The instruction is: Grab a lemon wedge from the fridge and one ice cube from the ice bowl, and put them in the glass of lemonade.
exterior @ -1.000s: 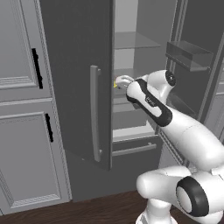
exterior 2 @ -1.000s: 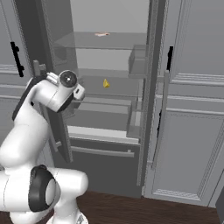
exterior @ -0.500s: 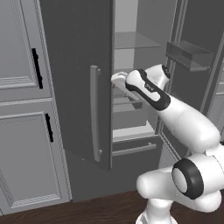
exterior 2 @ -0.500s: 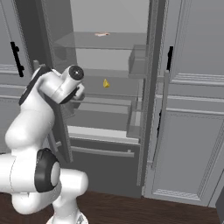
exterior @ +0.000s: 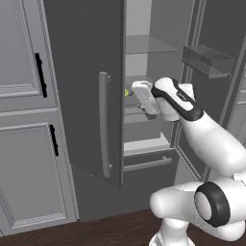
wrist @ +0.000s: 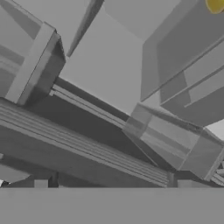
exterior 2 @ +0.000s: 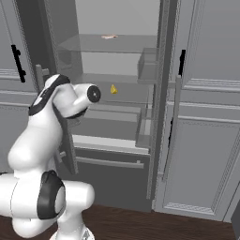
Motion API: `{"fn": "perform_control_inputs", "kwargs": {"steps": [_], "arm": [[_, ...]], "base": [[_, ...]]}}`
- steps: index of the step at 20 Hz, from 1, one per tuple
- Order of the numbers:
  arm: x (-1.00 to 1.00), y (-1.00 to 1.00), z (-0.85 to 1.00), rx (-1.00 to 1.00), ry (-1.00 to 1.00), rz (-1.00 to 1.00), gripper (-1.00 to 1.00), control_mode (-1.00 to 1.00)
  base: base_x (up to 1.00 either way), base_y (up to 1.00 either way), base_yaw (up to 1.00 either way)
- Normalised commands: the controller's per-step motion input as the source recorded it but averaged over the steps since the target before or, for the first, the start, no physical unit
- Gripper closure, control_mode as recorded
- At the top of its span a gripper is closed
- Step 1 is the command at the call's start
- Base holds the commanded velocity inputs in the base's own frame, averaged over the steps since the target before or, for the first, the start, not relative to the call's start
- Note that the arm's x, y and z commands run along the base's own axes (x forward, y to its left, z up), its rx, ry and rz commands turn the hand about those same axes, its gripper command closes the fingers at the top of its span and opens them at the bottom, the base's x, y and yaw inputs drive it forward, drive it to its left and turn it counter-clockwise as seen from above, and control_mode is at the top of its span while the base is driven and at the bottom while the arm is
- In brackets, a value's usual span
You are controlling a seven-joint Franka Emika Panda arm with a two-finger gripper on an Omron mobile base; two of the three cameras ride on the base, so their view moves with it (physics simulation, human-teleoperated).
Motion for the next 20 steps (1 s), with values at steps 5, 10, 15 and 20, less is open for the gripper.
{"fn": "perform_control_inputs", "kwargs": {"steps": [5, 10, 15, 20], "arm": [[0.61, -0.13, 0.0, 0.19, 0.2, 0.12, -1.0, -1.0], [0.6, 0.04, 0.12, 0.06, 0.35, 0.17, -1.0, -1.0], [0.27, 0.1, -0.15, 0.07, 0.14, 0.19, -1.0, -1.0], [0.0, 0.33, -0.34, 0.12, 0.02, 0.21, -1.0, -1.0]], "base": [[0.0, 0.0, 0.0], [0.0, 0.0, 0.0], [0.0, 0.0, 0.0], [0.0, 0.0, 0.0]]}}
